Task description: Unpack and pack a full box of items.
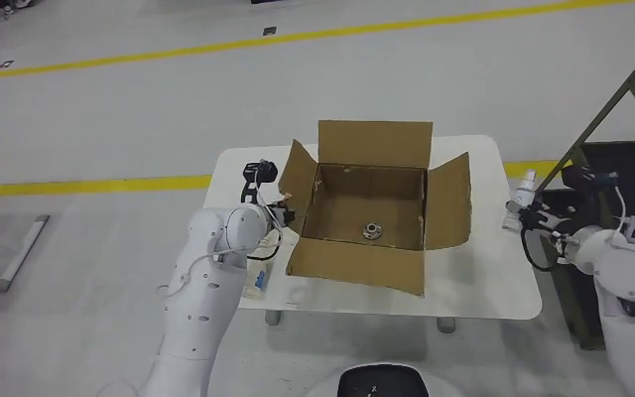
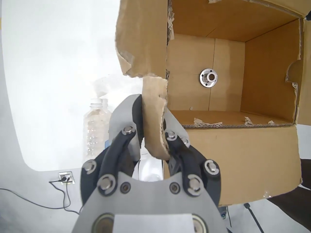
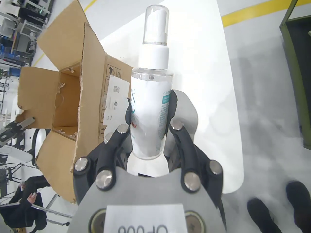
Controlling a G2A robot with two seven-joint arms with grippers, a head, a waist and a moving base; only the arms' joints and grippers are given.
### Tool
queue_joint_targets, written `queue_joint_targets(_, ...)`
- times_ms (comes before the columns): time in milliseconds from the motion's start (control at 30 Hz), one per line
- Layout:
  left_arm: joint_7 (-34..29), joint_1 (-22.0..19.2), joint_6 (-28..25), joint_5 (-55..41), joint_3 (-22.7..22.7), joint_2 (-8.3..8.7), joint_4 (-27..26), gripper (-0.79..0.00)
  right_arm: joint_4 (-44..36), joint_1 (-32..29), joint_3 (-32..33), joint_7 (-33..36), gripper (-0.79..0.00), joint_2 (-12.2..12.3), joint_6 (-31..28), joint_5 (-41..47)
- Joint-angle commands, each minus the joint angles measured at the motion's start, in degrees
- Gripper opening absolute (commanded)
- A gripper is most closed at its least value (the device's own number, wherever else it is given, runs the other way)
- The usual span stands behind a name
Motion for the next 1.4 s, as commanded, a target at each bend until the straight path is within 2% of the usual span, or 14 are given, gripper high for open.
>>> queue_joint_targets(0, -1.61, 0.05, 1.05, -2.13, -0.65, -0.01, -0.27, -0.785, 0.72, 0.58, -0.83, 0.21, -0.785, 0.11, 0.02, -0.36)
queue_joint_targets(267, -5.81, 1.06, 2.48, -5.38, -2.85, 0.45, -1.66, -0.785, 1.8, 2.35, -3.71, 2.59, -0.785, 0.9, -2.6, -5.56)
queue_joint_targets(467, -7.47, 2.47, 2.61, -5.07, -3.99, 1.0, -5.1, -0.785, 3.49, 3.68, -6.9, 7.96, -0.785, 1.56, -5.5, -10.15)
queue_joint_targets(500, -7.42, 2.72, 2.58, -4.75, -4.03, 1.08, -5.42, -0.733, 3.99, 3.93, -7.45, 8.27, -0.785, 1.64, -5.66, -11.22)
queue_joint_targets(533, -7.61, 2.89, 2.87, -4.89, -4.12, 1.12, -5.58, -0.462, 4.63, 4.07, -8.26, 8.99, -0.785, 1.69, -6.09, -11.84)
queue_joint_targets(567, -7.65, 2.9, 2.95, -4.82, -4.09, 1.16, -5.87, -0.403, 5.15, 4.37, -8.82, 9.39, -0.785, 1.76, -6.39, -12.48)
queue_joint_targets(633, -7.37, 2.82, 2.78, -4.4, -3.81, 1.22, -6.44, 0.0, 6.41, 4.72, -10.17, 10.12, -0.785, 1.86, -6.9, -14.12)
queue_joint_targets(1267, -5.9, 3.41, 0.85, -3.32, -2.95, 1.84, -9.9, 0.0, 21.67, 9.17, -21.4, 9.13, -0.785, 1.41, -7.98, -18.94)
queue_joint_targets(1333, -5.83, 3.39, 0.75, -3.26, -2.93, 1.9, -9.91, 0.0, 22.59, 9.63, -22.21, 8.79, -0.613, 1.27, -7.63, -18.48)
queue_joint_targets(1367, -5.78, 3.37, 0.82, -3.22, -2.97, 1.93, -9.91, 0.0, 22.93, 9.83, -22.56, 8.75, -0.57, 1.24, -7.63, -18.54)
